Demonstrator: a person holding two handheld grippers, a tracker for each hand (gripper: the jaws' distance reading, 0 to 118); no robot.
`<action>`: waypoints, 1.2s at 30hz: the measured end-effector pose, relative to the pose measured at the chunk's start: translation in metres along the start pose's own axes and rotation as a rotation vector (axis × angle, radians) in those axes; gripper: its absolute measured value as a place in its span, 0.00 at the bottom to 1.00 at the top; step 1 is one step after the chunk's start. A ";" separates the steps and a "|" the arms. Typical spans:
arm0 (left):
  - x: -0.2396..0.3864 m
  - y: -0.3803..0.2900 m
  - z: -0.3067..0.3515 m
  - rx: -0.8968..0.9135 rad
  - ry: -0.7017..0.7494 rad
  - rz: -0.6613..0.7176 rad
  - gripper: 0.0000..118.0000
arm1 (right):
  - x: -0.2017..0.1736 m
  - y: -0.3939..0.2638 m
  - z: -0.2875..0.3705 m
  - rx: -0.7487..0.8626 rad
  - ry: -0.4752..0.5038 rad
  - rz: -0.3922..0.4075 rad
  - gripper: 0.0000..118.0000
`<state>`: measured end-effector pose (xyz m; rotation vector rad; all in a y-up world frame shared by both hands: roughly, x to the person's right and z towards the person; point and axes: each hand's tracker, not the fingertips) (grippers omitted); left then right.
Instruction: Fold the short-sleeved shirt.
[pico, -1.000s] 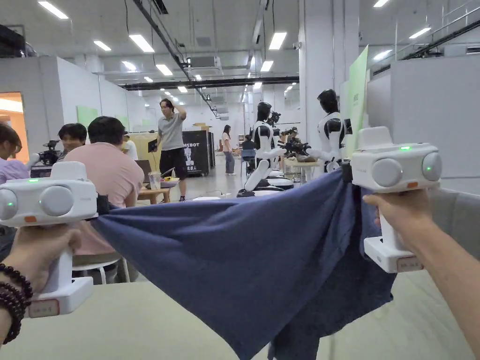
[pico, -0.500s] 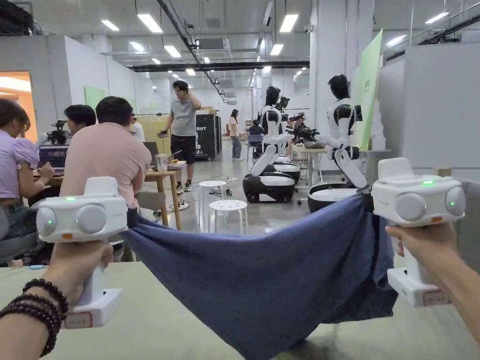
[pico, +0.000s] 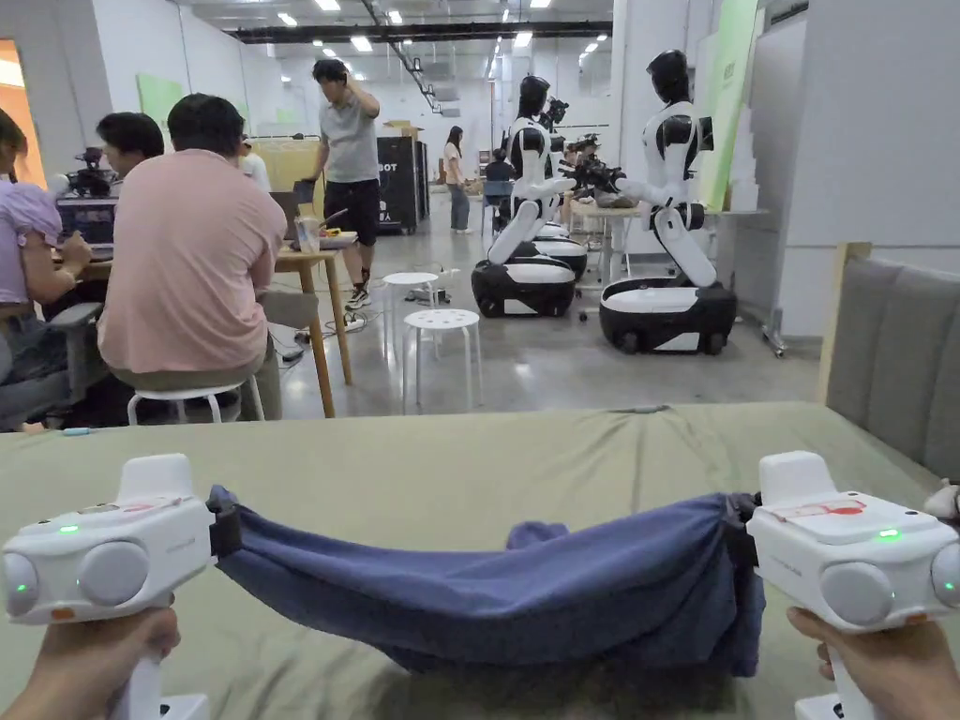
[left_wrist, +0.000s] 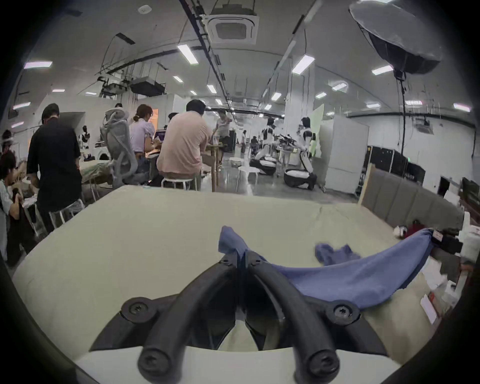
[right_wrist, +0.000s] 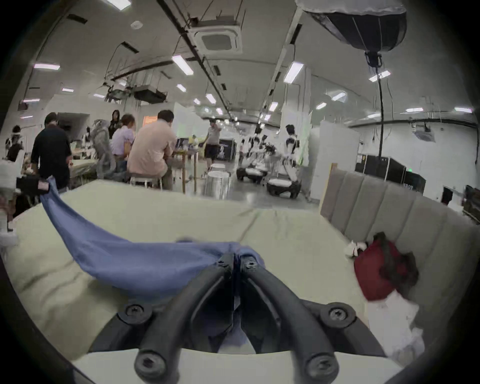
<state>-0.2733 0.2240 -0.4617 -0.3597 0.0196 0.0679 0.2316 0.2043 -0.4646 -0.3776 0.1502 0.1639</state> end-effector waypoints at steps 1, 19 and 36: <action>-0.002 -0.014 0.009 -0.031 -0.006 0.000 0.02 | -0.002 -0.018 0.007 -0.040 0.019 0.002 0.03; -0.014 -0.109 0.040 -0.239 0.006 -0.048 0.93 | -0.025 -0.093 0.042 -0.363 0.060 0.028 0.98; -0.028 -0.111 0.035 -0.234 0.090 0.041 0.21 | -0.053 -0.071 0.056 -0.240 0.091 0.054 0.00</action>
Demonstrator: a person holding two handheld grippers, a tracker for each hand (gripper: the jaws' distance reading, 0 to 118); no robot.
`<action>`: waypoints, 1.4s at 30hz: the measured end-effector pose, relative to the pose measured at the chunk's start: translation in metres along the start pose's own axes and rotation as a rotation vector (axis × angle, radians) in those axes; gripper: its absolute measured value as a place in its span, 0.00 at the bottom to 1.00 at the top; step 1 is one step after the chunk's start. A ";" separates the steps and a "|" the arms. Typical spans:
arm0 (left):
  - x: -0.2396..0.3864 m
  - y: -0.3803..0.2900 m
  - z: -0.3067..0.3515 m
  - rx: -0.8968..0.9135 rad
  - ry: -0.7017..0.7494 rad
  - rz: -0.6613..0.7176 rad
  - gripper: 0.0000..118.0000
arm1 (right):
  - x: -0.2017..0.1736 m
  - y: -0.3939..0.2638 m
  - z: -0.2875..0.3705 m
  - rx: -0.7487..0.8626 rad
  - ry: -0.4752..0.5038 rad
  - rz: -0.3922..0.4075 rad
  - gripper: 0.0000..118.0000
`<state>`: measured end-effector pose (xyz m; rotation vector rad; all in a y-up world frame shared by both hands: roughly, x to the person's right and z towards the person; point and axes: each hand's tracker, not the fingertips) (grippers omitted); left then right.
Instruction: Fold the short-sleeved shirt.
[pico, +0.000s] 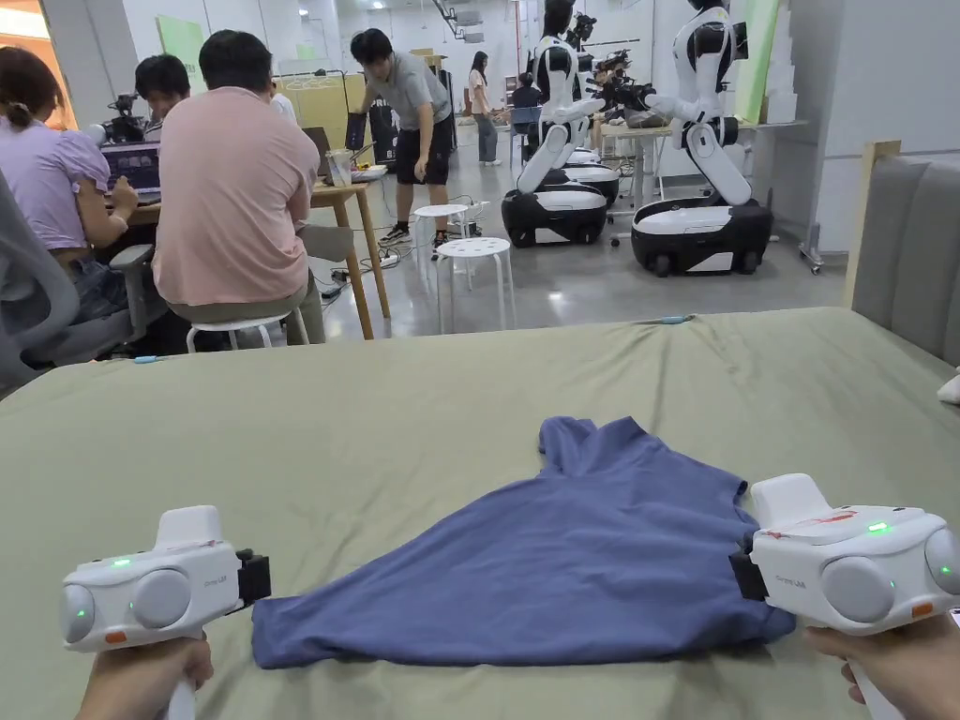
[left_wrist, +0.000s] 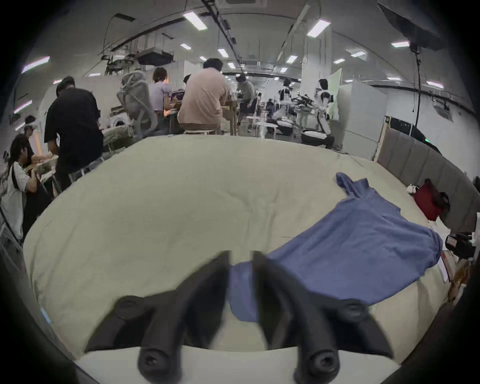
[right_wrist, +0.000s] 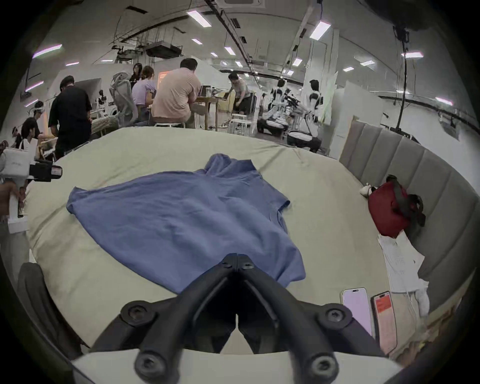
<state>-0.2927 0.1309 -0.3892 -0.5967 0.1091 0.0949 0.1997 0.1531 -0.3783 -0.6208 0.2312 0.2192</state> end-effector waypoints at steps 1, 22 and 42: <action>-0.002 -0.001 -0.010 -0.022 -0.007 0.003 0.40 | 0.000 0.002 -0.002 0.000 0.004 -0.001 0.00; 0.002 0.018 -0.078 -0.148 0.010 -0.051 0.02 | 0.013 0.042 -0.035 0.007 0.015 0.019 0.00; 0.057 0.052 -0.147 -0.068 -0.100 -0.164 0.02 | 0.081 0.186 -0.369 -0.212 0.069 0.166 0.82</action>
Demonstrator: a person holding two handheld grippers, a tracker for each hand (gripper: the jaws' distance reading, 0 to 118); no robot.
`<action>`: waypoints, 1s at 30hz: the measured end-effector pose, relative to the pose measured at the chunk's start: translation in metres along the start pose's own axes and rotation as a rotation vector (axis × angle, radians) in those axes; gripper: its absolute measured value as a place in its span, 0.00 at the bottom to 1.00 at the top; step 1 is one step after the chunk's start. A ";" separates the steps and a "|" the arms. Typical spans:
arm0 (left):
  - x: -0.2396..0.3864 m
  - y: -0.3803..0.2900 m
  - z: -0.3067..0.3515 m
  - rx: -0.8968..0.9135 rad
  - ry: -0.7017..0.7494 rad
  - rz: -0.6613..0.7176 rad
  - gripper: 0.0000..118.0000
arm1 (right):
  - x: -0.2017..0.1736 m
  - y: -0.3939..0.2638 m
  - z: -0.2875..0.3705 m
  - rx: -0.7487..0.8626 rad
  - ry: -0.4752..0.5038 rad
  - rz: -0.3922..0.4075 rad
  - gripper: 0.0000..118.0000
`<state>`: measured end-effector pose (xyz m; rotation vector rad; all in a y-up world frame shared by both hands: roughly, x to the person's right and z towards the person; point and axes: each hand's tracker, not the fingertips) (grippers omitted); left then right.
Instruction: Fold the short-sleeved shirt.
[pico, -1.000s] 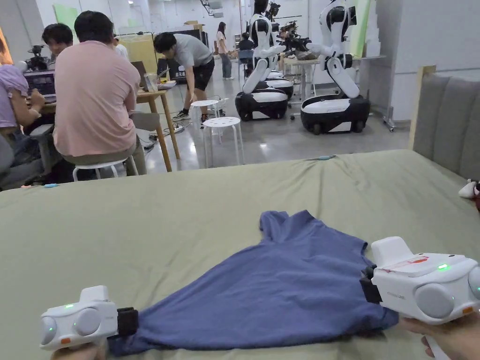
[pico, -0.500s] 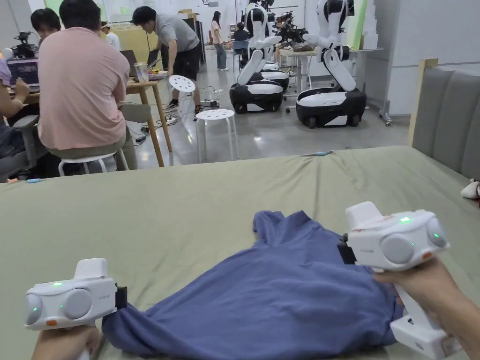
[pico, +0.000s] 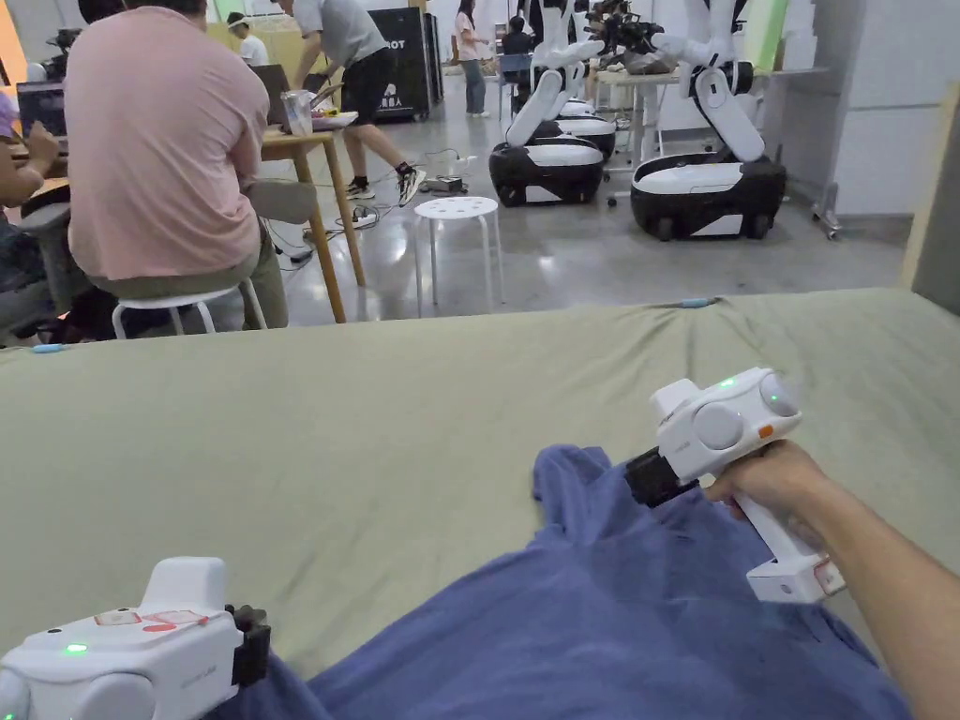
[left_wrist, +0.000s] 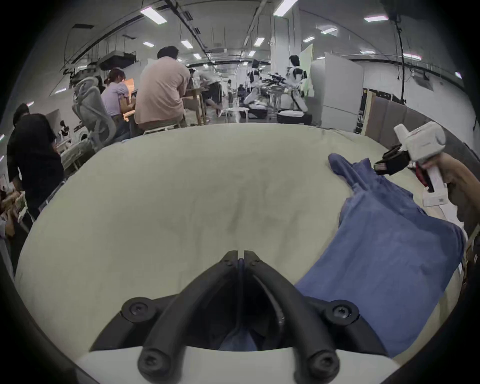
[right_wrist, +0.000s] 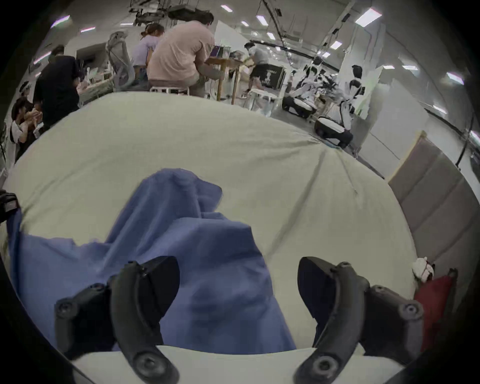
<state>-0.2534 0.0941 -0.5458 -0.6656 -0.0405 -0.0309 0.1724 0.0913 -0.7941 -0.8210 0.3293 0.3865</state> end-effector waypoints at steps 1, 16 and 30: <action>-0.002 -0.001 -0.002 -0.005 0.001 0.004 0.02 | 0.002 -0.001 -0.008 -0.007 -0.001 -0.002 0.82; -0.029 0.070 0.050 0.099 0.056 0.019 0.02 | 0.024 0.038 0.116 0.094 -0.079 -0.052 0.02; -0.033 0.343 0.193 0.489 0.158 0.011 0.02 | 0.087 0.161 0.406 0.517 -0.387 -0.098 0.02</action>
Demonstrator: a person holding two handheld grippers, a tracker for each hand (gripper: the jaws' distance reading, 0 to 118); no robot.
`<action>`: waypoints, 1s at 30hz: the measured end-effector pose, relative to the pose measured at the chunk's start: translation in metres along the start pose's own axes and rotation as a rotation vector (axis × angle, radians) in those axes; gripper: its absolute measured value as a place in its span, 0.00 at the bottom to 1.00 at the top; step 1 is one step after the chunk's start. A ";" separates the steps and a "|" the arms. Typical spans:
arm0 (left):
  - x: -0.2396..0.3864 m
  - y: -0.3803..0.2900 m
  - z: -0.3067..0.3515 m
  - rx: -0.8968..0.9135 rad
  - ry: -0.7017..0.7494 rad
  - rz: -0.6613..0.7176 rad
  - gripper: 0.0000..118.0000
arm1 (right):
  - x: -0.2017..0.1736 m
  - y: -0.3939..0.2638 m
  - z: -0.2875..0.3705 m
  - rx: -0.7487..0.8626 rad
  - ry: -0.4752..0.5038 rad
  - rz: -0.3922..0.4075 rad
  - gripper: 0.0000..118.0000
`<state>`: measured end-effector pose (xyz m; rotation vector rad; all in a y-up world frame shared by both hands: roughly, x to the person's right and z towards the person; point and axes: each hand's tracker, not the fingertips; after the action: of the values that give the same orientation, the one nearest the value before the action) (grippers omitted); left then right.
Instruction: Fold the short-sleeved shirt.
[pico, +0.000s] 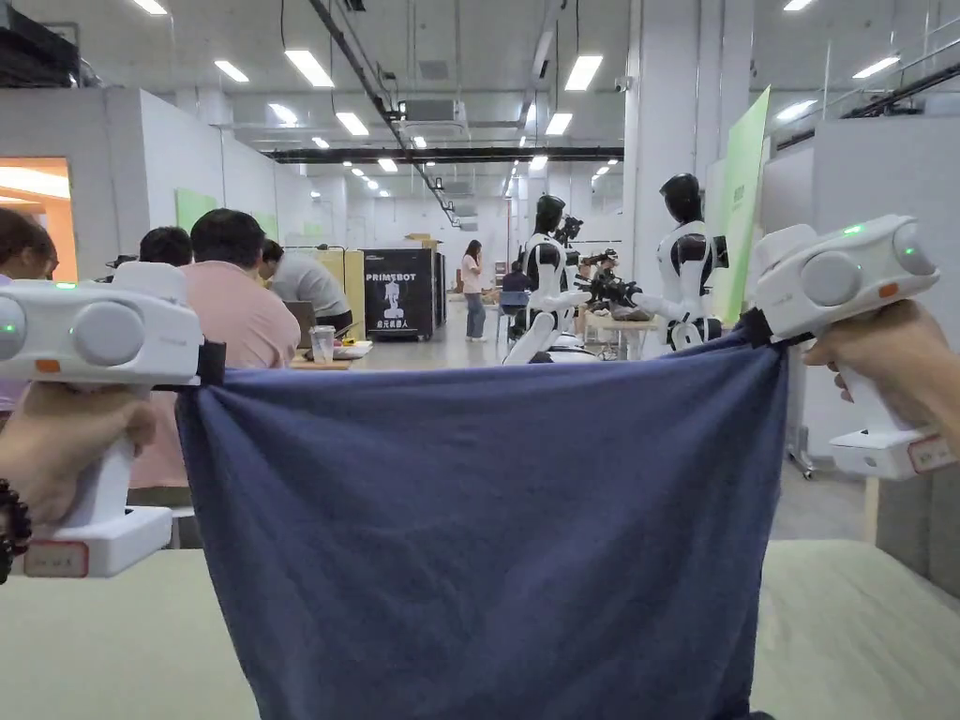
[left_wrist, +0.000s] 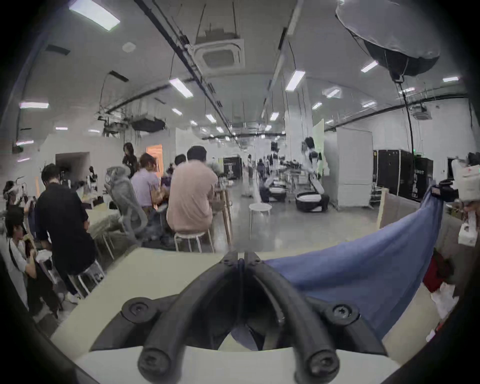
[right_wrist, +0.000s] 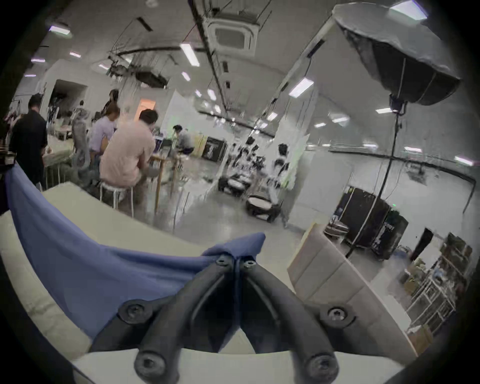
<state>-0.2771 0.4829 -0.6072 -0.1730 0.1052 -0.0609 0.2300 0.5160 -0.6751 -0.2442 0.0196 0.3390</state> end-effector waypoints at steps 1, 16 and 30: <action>0.001 0.014 -0.001 0.000 0.007 0.015 0.02 | 0.003 0.007 0.005 0.016 0.002 -0.007 0.02; -0.004 0.053 -0.013 0.094 -0.015 0.098 0.02 | 0.031 0.008 0.007 0.101 -0.020 -0.095 0.02; -0.024 -0.099 -0.033 -0.126 -0.051 0.122 0.02 | -0.010 -0.119 -0.001 -0.015 0.101 -0.106 0.02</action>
<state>-0.3091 0.3817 -0.6194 -0.2933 0.0681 0.0721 0.2605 0.4038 -0.6472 -0.2755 0.1030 0.2213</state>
